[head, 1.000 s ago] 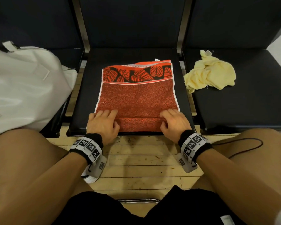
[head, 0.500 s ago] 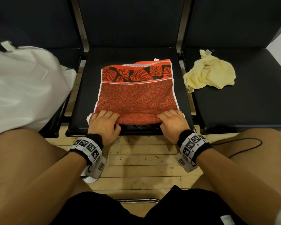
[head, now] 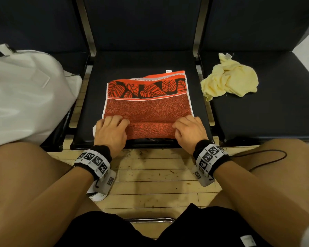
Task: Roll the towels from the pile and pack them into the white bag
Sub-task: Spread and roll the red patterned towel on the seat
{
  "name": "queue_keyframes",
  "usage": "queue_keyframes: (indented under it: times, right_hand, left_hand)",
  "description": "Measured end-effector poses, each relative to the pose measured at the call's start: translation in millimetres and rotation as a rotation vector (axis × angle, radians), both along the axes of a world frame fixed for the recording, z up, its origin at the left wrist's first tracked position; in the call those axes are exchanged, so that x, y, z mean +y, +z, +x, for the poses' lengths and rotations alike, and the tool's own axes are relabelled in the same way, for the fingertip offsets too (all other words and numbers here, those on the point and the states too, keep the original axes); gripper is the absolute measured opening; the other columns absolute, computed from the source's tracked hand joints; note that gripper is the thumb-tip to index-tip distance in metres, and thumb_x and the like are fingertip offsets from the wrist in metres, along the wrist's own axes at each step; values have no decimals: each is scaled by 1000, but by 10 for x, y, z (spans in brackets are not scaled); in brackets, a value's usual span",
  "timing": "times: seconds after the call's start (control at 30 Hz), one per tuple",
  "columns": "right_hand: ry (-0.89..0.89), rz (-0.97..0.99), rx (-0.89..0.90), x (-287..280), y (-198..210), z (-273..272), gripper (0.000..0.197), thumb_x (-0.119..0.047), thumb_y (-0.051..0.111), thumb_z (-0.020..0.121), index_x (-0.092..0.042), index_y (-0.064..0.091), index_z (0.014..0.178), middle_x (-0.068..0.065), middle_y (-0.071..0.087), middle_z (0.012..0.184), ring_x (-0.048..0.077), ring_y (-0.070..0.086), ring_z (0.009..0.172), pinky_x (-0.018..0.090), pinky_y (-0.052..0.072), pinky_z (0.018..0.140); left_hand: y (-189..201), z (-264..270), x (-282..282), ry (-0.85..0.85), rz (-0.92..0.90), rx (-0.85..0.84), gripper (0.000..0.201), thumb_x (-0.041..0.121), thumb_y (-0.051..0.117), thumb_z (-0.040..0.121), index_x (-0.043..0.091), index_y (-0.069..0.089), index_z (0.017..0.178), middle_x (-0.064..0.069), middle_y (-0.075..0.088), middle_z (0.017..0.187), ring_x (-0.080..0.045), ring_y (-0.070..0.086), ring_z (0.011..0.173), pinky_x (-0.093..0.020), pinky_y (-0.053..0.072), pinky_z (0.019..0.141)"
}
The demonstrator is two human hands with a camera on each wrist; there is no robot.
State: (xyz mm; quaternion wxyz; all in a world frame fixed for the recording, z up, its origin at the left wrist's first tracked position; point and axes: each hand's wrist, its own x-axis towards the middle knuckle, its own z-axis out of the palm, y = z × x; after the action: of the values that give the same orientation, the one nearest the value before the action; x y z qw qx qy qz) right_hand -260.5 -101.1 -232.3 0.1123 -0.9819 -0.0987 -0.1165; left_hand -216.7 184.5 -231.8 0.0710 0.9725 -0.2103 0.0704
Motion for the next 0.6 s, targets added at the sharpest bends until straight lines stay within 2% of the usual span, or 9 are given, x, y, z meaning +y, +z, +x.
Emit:
queue_keyframes:
  times: [0.07,0.13,0.23,0.33,0.43,0.5,0.6]
  right_hand:
    - [3,-38,64,21,2,-24,24,-31,53,82,-18,72,89,-4,68,93,22,55,88,36,36,80]
    - [11,-84,138,34,9,-43,34,-40,53,78,-19,71,97,-4,68,98,22,56,93,37,36,86]
    - [5,-63,171,1,-32,-26,39,-31,52,75,-19,70,108,-4,69,107,22,57,100,37,31,95]
    - [-5,-28,173,-24,-47,0,43,-26,40,79,-20,68,111,-4,69,104,21,57,101,37,24,99]
    - [16,-36,223,-10,28,16,53,-33,25,81,-22,60,118,-3,67,96,22,56,95,40,28,96]
    - [31,-30,300,-8,81,24,48,-32,27,85,-21,54,124,0,67,100,24,57,93,41,35,92]
    - [-6,84,354,-5,95,12,36,-27,41,89,-22,48,124,3,63,114,29,60,92,39,46,79]
  left_hand:
    - [0,-7,-13,-15,16,17,24,13,64,84,19,68,107,-2,66,108,-29,56,100,-47,39,88]
    - [20,-29,-21,2,14,65,28,29,52,88,20,68,110,-1,67,109,-28,57,101,-46,39,89]
    - [20,-59,-14,-10,56,118,49,51,47,82,22,62,118,0,62,117,-27,55,106,-47,39,93]
    - [12,-58,-24,-1,49,121,50,45,42,82,21,62,121,0,65,115,-27,54,109,-47,38,96]
    - [34,-27,-25,30,5,84,46,36,38,84,18,63,117,-1,70,104,-28,56,105,-46,36,97]
    - [62,-12,-10,50,10,82,44,36,37,84,18,60,118,-1,71,95,-27,59,95,-44,34,96]
    - [73,-13,12,60,22,131,45,38,33,83,20,53,120,1,70,87,-25,61,76,-42,34,91]
